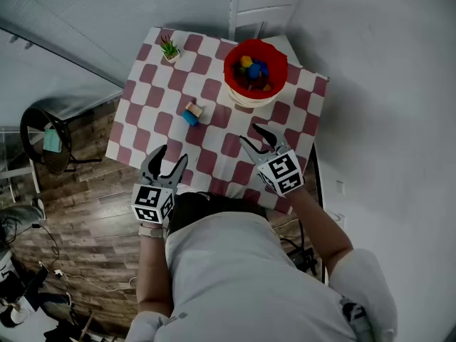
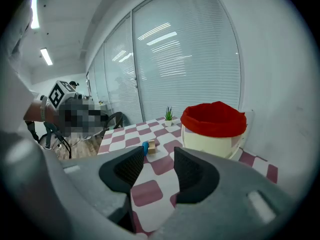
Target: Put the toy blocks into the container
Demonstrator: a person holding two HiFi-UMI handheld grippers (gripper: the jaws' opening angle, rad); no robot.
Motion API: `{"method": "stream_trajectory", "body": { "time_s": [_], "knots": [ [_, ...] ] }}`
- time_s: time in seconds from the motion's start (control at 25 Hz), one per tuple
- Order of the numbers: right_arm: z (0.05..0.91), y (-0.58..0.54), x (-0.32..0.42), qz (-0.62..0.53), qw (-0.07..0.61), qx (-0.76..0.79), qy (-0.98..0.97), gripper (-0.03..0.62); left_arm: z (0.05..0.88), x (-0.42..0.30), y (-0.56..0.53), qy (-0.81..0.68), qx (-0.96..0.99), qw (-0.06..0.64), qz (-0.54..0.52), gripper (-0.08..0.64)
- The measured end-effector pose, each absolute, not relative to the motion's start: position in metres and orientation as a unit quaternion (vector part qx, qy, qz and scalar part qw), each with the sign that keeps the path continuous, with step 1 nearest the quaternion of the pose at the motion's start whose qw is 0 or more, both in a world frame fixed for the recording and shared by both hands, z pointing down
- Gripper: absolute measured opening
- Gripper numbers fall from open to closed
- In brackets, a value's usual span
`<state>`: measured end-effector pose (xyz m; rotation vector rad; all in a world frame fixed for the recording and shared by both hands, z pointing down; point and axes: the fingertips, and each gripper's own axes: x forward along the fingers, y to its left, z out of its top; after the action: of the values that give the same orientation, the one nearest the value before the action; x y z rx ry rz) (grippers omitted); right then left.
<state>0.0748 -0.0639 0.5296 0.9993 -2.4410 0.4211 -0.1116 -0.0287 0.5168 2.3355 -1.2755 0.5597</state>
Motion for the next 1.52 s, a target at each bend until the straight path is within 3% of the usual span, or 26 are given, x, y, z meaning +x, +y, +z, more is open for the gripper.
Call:
{"method": "stream_trajectory", "body": {
  "time_s": [0.92, 1.52],
  "knots": [
    [0.549, -0.027, 0.076, 0.259, 0.231, 0.549, -0.760, 0.173, 0.617, -0.109, -0.122, -0.317, 0.867, 0.237, 0.303, 0.273],
    [0.555, 0.007, 0.065, 0.298, 0.228, 0.649, -0.662, 0.173, 0.689, -0.097, -0.147, -0.251, 0.861, 0.190, 0.399, 0.316]
  ]
}}
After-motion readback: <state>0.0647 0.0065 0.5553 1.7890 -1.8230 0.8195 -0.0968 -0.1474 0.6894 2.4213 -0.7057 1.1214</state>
